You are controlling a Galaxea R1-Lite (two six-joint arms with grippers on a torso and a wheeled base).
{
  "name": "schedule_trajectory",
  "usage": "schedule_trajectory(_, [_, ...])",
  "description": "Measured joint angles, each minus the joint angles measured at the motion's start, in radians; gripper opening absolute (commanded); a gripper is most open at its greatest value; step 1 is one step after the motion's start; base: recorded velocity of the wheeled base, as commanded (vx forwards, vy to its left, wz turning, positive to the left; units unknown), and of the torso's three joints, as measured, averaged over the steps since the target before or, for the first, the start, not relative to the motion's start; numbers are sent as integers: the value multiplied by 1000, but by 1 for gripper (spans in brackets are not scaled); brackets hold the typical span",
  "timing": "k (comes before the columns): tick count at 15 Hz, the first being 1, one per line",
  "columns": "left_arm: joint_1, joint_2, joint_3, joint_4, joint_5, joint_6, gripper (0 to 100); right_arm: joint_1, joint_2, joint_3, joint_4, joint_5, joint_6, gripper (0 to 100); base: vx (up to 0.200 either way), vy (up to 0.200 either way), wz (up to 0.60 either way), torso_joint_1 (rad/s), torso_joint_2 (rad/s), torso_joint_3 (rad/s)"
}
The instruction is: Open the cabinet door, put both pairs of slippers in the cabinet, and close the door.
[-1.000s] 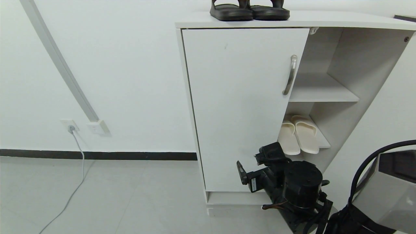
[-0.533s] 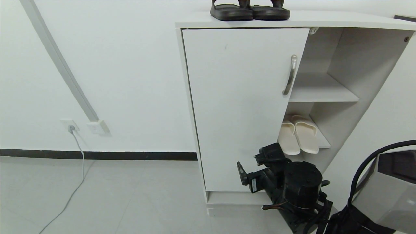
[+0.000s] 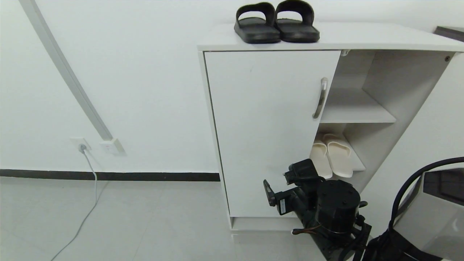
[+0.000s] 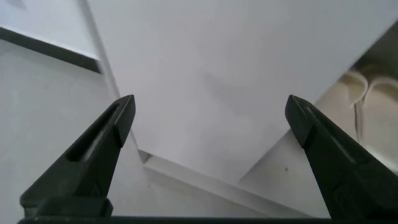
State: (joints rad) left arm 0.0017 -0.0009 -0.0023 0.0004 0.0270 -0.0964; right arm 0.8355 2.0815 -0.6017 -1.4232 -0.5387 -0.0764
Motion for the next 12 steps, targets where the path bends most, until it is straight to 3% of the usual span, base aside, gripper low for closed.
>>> schedule_trajectory(12, [0, 0, 1, 1, 0, 0, 0, -1, 3, 5, 3, 0, 0, 100, 0, 0, 0, 140, -474, -332])
